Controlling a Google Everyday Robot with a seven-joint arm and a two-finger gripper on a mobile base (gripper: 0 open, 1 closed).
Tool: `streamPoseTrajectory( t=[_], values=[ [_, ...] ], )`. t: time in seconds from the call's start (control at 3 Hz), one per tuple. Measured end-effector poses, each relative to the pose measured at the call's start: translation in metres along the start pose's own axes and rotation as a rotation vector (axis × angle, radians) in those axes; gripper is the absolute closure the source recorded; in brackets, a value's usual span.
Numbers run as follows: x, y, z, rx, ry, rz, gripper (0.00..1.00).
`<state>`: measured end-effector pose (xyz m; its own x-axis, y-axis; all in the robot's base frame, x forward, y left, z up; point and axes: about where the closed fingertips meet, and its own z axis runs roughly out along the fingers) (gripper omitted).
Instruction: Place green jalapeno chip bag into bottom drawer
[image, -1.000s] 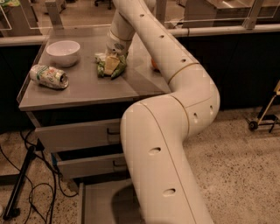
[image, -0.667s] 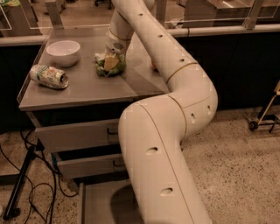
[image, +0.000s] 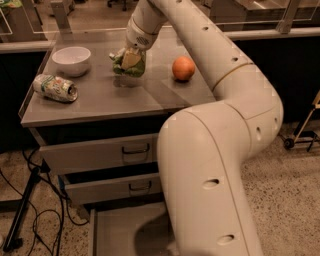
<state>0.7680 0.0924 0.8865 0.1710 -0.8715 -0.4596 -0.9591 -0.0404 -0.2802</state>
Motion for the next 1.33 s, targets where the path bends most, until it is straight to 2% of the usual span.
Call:
streamPoseTrajectory(
  t=[0.33,0.67,1.0,1.33],
  values=[
    [-0.014,0.013,-0.028,0.041,-0.036,-0.048,1.0],
    [-0.014,0.013,-0.028,0.041,-0.036,-0.048,1.0],
    [-0.022,0.025,-0.04,0.045,-0.034,-0.058,1.0],
    [-0.038,0.055,-0.063,0.048,-0.033,-0.066,1.0]
  ],
)
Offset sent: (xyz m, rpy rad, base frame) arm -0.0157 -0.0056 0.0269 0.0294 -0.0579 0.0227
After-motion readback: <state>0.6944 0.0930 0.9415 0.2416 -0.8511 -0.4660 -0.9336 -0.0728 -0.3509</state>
